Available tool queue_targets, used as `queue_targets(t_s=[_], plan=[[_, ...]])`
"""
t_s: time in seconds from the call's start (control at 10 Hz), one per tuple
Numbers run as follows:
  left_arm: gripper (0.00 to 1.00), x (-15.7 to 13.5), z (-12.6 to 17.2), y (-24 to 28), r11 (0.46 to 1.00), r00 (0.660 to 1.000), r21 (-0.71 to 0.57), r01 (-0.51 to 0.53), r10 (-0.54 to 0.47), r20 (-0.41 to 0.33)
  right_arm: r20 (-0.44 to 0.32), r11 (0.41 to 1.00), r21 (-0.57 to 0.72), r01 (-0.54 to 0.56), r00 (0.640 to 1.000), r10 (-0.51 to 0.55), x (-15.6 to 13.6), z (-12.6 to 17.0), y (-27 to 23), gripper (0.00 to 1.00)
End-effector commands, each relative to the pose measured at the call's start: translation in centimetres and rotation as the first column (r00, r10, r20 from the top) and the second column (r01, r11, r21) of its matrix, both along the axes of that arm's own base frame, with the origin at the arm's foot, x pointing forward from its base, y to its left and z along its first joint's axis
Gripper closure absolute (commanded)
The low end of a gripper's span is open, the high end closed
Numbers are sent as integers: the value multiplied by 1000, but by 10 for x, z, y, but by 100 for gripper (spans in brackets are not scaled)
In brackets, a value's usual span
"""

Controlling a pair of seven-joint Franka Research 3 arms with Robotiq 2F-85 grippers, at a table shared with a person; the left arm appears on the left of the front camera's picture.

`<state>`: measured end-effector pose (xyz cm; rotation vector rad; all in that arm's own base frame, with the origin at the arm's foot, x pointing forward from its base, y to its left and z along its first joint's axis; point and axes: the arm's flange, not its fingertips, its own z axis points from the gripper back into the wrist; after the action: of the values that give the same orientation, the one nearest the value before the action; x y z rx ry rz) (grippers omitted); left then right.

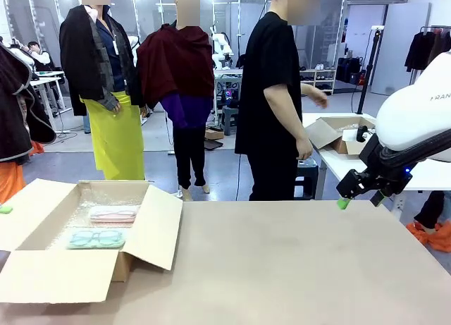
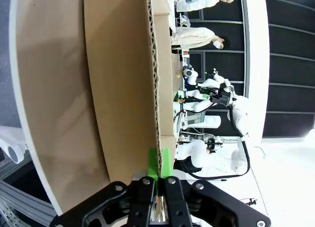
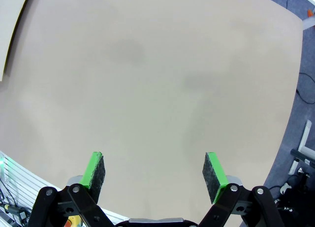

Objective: Pack the glasses set securely to prepare it for shipping.
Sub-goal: Position the Package Box on the left side of the table.

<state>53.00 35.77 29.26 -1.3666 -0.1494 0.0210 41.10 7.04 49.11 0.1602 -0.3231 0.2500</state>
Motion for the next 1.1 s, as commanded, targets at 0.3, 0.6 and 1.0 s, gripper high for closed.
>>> queue_targets(t_s=[0.3, 0.6, 1.0], plan=[[98, 1, -2, 1, 1000, 1000, 0, 1, -1, -1, 11, 1000, -5, -8, 1000, 8, 0, 0, 0, 0], [98, 1, -2, 1, 1000, 1000, 0, 1, -1, -1, 11, 1000, -5, -8, 1000, 8, 0, 0, 0, 0], [98, 1, -2, 1, 1000, 1000, 0, 1, -1, -1, 11, 1000, -5, -8, 1000, 8, 0, 0, 0, 0]])
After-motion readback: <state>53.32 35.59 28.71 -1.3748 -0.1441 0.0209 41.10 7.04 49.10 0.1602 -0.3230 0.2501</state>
